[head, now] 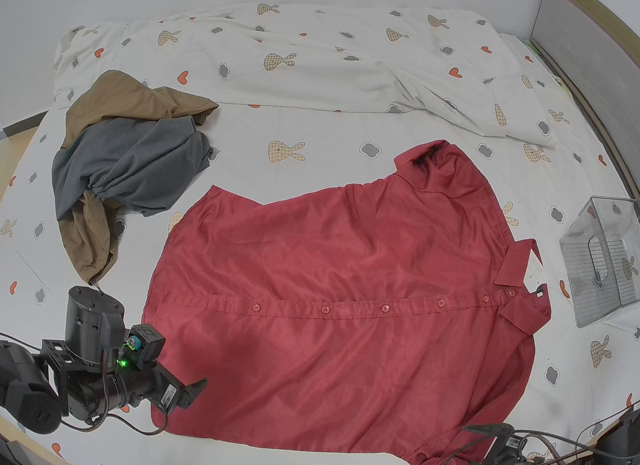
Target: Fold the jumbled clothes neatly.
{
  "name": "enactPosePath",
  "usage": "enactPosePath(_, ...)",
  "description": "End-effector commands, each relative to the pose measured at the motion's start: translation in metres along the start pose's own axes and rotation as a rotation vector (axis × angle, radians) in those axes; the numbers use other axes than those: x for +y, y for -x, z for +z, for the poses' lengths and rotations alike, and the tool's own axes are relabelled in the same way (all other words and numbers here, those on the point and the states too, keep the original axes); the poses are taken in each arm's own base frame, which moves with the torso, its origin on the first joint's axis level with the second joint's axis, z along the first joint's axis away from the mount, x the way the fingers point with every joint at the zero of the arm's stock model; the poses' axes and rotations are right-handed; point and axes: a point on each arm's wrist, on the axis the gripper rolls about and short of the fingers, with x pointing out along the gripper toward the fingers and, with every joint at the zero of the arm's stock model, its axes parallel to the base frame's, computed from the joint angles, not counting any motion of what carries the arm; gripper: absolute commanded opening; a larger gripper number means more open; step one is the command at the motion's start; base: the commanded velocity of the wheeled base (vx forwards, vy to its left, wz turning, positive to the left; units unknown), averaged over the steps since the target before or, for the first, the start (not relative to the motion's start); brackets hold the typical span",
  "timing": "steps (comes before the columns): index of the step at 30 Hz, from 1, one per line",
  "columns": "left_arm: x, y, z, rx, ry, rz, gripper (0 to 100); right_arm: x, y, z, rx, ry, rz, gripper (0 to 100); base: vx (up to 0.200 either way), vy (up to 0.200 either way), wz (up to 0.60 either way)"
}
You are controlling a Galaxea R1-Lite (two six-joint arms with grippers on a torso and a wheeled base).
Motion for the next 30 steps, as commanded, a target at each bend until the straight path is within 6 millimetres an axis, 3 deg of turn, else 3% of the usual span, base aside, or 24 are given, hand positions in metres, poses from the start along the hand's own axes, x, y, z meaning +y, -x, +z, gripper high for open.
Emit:
enactPosePath(1,-0.004,0.001,-0.011,0.026,-0.011,0.010,100,0.010,0.005,-0.002,-0.019,0.055,0.033,100,0.000,0.000,0.00)
enactPosePath(9,-0.005,-0.002,-0.013,0.002,-0.006,0.020,100,0.013,0.011,-0.007,-0.040,0.109,0.057,100,0.000,0.000,0.00)
enactPosePath(16,-0.006,-0.003,-0.013,0.004,-0.008,0.018,100,0.010,0.006,-0.030,0.039,0.184,0.040,100,0.000,0.000,0.00)
enactPosePath(30,-0.005,-0.002,-0.012,-0.008,-0.005,0.021,100,0.018,-0.013,-0.018,0.103,0.170,0.009,100,0.000,0.000,0.00)
